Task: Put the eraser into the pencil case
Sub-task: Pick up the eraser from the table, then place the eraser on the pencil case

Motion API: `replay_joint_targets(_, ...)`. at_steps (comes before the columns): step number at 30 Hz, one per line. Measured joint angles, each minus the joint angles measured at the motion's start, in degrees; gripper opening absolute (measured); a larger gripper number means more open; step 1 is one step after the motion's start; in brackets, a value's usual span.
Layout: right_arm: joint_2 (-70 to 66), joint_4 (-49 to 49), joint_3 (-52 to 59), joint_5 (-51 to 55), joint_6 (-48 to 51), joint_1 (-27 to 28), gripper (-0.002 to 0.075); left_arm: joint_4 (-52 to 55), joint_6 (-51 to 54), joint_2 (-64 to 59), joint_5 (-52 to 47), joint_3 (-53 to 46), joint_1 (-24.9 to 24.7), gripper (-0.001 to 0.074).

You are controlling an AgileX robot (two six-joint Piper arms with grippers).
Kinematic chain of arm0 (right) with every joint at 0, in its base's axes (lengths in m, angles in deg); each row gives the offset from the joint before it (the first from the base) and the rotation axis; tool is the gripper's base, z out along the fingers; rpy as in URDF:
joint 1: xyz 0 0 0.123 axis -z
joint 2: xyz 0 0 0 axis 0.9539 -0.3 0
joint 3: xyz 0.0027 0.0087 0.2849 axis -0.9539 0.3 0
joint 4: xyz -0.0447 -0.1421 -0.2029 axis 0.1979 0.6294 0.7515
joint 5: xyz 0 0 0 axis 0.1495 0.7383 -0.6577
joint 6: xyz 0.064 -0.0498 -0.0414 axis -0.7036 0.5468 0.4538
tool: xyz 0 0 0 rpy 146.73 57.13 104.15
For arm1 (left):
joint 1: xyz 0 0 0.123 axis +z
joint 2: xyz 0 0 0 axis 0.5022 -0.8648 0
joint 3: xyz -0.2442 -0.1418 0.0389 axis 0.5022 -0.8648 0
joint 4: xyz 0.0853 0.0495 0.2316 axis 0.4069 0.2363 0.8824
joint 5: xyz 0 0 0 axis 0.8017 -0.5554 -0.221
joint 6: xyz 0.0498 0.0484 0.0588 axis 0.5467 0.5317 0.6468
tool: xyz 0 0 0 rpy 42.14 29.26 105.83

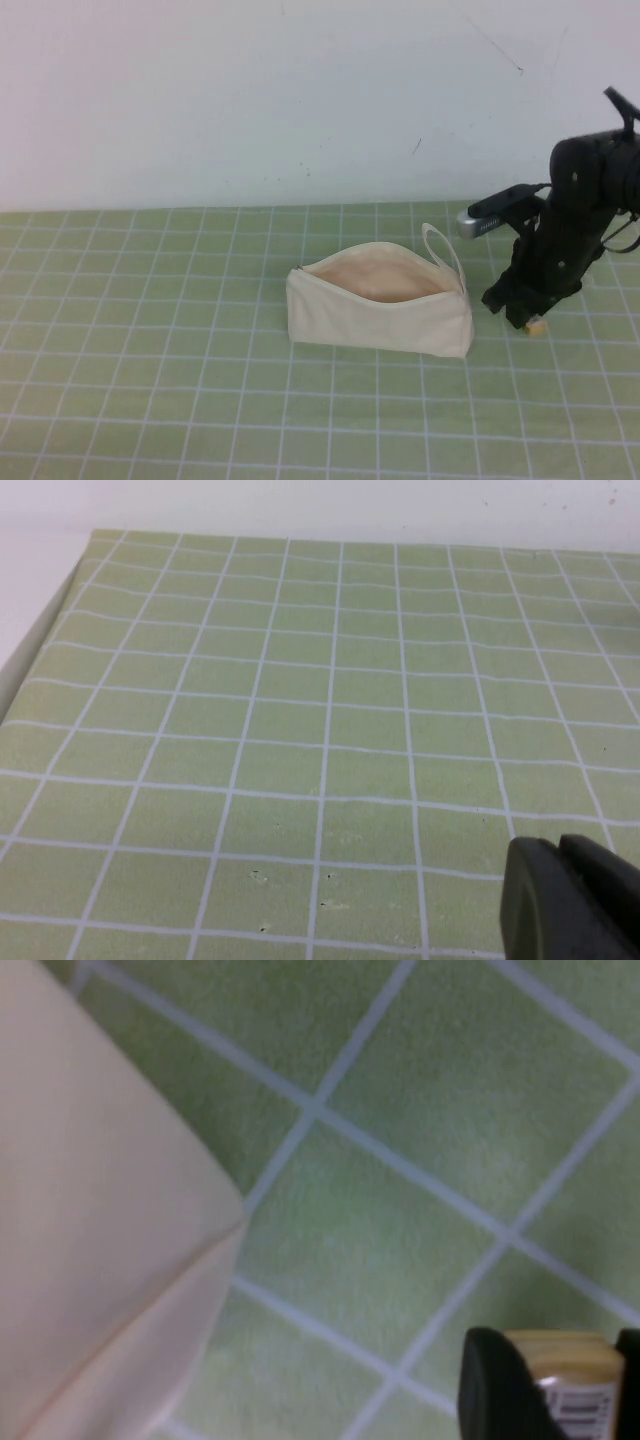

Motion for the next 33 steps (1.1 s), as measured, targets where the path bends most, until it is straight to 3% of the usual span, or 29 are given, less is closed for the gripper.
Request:
replay_joint_targets(8, 10.13, -0.30, -7.49, 7.97, 0.24, 0.00, 0.0206, 0.00, 0.00, 0.00, 0.00, 0.00, 0.00, -0.0003)
replay_joint_targets(13, 18.51, -8.67, -11.73, 15.50, 6.86, -0.38, 0.0205, 0.00, 0.00, 0.00, 0.00, 0.00, 0.00, -0.0003)
replay_joint_targets(17, 20.28, -10.15, -12.90, 18.81, 9.24, -4.52, 0.0205, 0.00, 0.00, 0.00, 0.00, 0.00, 0.00, -0.0003)
replay_joint_targets(25, 15.01, -8.29, -12.90, 8.93, 10.97, -15.12, 0.0205, 0.00, 0.00, 0.00, 0.00, 0.00, 0.00, -0.0003)
replay_joint_targets(33, 8.27, -7.31, -12.90, 0.83, 9.17, -16.60, 0.0205, 0.00, 0.00, 0.00, 0.00, 0.00, 0.00, -0.0003)
